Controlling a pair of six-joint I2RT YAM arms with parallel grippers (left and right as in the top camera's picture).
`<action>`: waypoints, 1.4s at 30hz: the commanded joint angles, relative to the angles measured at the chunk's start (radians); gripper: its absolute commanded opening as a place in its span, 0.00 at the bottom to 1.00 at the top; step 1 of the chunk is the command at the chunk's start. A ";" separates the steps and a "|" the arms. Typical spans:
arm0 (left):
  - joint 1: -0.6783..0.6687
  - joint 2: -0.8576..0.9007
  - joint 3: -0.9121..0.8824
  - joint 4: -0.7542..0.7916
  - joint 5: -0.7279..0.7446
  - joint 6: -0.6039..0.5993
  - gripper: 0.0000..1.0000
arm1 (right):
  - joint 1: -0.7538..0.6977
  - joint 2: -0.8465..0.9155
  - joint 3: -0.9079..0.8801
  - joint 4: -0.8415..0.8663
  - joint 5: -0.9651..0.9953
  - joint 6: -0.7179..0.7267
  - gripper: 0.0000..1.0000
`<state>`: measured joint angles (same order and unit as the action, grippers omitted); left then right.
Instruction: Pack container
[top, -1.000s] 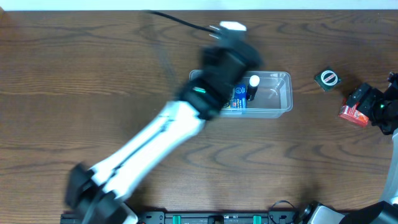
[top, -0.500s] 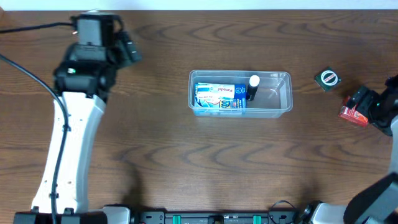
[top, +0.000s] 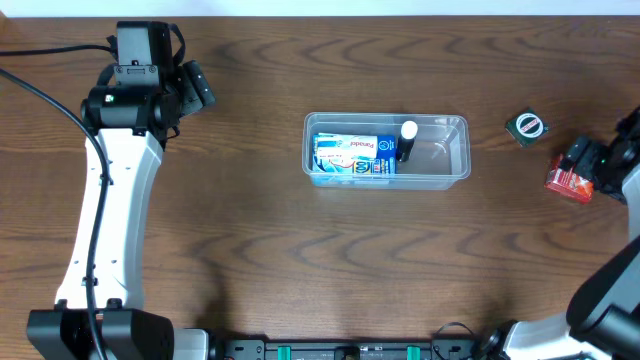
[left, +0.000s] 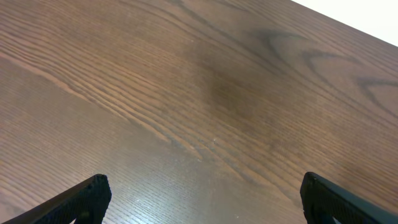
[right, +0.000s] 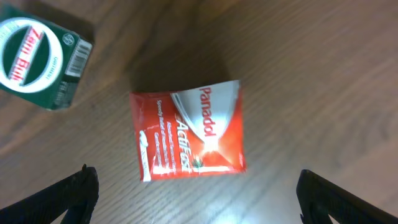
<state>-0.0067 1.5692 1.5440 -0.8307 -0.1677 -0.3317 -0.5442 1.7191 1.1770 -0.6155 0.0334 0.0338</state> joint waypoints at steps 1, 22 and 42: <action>0.002 0.003 -0.010 -0.003 0.003 0.013 0.98 | 0.013 0.059 0.006 0.013 -0.037 -0.078 0.99; 0.002 0.003 -0.010 -0.003 0.003 0.013 0.98 | -0.006 0.219 0.006 0.093 -0.082 -0.136 0.99; 0.002 0.003 -0.010 -0.003 0.003 0.013 0.98 | -0.005 0.217 0.006 0.036 -0.157 -0.017 0.99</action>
<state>-0.0067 1.5692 1.5440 -0.8307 -0.1635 -0.3317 -0.5468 1.9293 1.1770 -0.5659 -0.0570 -0.0456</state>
